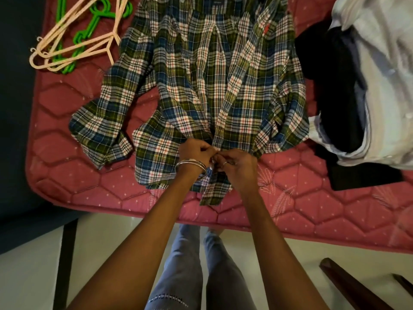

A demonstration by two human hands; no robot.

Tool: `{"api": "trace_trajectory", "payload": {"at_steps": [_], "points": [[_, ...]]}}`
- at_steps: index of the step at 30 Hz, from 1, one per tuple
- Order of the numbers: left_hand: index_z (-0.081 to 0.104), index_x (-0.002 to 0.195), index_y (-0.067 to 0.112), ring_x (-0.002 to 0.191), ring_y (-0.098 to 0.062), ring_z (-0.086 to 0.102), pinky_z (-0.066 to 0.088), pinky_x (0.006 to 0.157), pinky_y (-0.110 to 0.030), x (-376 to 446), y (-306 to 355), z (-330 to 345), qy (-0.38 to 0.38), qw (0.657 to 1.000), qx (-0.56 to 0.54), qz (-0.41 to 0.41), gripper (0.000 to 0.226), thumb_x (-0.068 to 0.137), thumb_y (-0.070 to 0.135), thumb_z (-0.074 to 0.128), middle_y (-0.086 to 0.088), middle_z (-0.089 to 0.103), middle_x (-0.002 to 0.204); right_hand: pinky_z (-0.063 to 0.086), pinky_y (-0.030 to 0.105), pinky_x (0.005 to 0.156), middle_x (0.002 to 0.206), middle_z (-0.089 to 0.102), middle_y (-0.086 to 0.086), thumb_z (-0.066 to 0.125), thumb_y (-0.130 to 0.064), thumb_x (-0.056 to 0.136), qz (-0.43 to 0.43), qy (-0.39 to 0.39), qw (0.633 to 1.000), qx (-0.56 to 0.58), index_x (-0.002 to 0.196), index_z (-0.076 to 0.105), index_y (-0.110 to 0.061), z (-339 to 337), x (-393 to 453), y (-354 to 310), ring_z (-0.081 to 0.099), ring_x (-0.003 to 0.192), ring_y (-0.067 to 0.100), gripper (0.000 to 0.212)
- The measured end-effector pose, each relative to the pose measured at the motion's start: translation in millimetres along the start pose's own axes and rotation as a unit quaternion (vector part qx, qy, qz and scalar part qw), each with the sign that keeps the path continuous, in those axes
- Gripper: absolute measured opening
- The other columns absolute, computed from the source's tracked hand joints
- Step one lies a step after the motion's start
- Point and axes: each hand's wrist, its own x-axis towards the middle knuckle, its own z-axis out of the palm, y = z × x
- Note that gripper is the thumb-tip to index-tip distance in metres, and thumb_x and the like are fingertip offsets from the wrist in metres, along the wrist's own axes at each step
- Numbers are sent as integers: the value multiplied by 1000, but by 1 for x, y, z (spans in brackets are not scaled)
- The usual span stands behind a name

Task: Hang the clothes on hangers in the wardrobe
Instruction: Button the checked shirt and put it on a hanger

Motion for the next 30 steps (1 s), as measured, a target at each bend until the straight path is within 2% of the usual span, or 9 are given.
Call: {"api": "trace_trajectory", "payload": {"at_steps": [3,8,11,14,17,19,21,23,30], "points": [[72,93,0,74,-28,69,59,70,-44,-2,1,2,25,999,8,31,13,83,9,70,-16,72,83,60,40,63,80,73,5,73,-11,84,108,15,989,96,94,75,-6,8,1,-3,71,67,20,12],[46,137,5,79,-16,60,52,79,-29,-8,0,-1,16,998,14,60,53,87,2,63,-9,66,84,60,36,59,74,72,8,66,-5,87,152,17,973,174,83,73,-14,9,4,-9,69,62,24,12],[43,140,12,76,-12,59,51,68,-19,-5,1,0,1,998,-59,-25,57,87,5,64,-5,66,82,50,33,54,67,67,4,62,-6,86,153,-4,970,188,74,69,-23,6,10,-8,60,58,22,22],[47,134,16,80,-20,64,54,75,-34,0,5,0,-8,994,-60,-95,55,84,16,69,-3,68,83,42,24,54,63,58,-3,58,-5,90,192,-59,953,227,76,65,-15,3,11,-6,51,58,9,19],[50,128,14,100,-34,62,52,83,-42,1,9,-7,-3,982,180,-58,50,85,32,68,-14,67,105,44,27,64,74,62,-3,57,-7,92,176,-127,974,70,83,65,-12,-1,22,-2,56,68,12,13],[54,123,12,107,-37,55,49,84,-44,4,15,-13,62,955,290,28,39,88,23,64,-16,63,111,40,15,66,82,62,-1,56,-5,91,131,-92,986,-52,90,67,-6,-5,32,-7,56,74,13,11],[63,113,6,106,-38,51,46,86,-46,12,23,-17,132,936,284,160,30,84,3,60,-19,59,109,37,9,61,82,63,0,57,-4,91,90,13,994,-64,93,68,-3,-8,44,-19,56,73,12,11],[68,107,3,102,-37,53,48,84,-45,28,32,-18,123,936,250,216,32,80,-10,54,-18,59,106,43,17,65,80,65,2,62,-6,89,73,62,994,-43,93,67,-5,-3,58,-29,57,72,12,7],[71,102,10,94,-37,64,54,79,-41,77,28,-15,20,942,334,-5,19,90,21,60,-17,67,102,49,38,83,119,56,17,69,-33,86,128,-18,964,-233,118,55,0,41,76,-34,56,107,32,47]]}}
